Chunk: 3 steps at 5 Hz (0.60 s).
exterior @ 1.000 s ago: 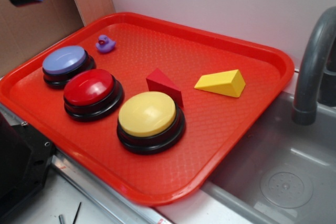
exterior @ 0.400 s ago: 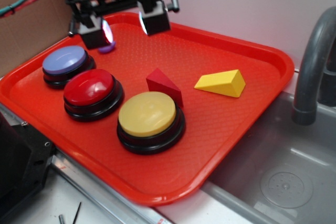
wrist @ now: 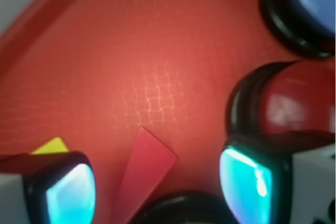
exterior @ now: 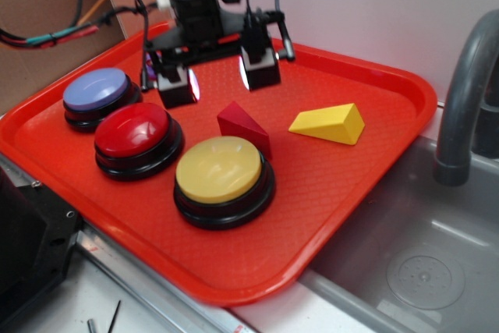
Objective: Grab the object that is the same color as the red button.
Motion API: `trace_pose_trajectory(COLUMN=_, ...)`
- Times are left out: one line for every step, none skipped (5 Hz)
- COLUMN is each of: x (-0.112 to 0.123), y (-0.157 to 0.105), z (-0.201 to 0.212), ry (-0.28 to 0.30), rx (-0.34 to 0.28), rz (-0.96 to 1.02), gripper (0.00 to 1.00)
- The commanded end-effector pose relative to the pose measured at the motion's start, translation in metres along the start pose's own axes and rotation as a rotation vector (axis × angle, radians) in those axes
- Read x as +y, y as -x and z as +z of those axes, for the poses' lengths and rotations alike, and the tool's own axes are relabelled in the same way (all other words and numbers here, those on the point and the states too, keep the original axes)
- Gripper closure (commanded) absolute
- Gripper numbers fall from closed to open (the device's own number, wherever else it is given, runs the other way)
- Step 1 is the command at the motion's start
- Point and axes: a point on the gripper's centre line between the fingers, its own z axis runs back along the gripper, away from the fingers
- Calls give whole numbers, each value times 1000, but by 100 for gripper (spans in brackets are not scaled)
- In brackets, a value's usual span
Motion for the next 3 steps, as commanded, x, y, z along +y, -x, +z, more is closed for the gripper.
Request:
trace_pose_trajectory(x=-11, y=3, z=-22, ry=19, rx=-57, rz=12, gripper=0)
trace_pose_trajectory(x=-13, y=3, z=-29, ry=2, rx=-55, rz=23, gripper=0)
trace_pose_trajectory(x=-14, y=2, z=-32, ry=2, rx=-47, rz=19, gripper=0)
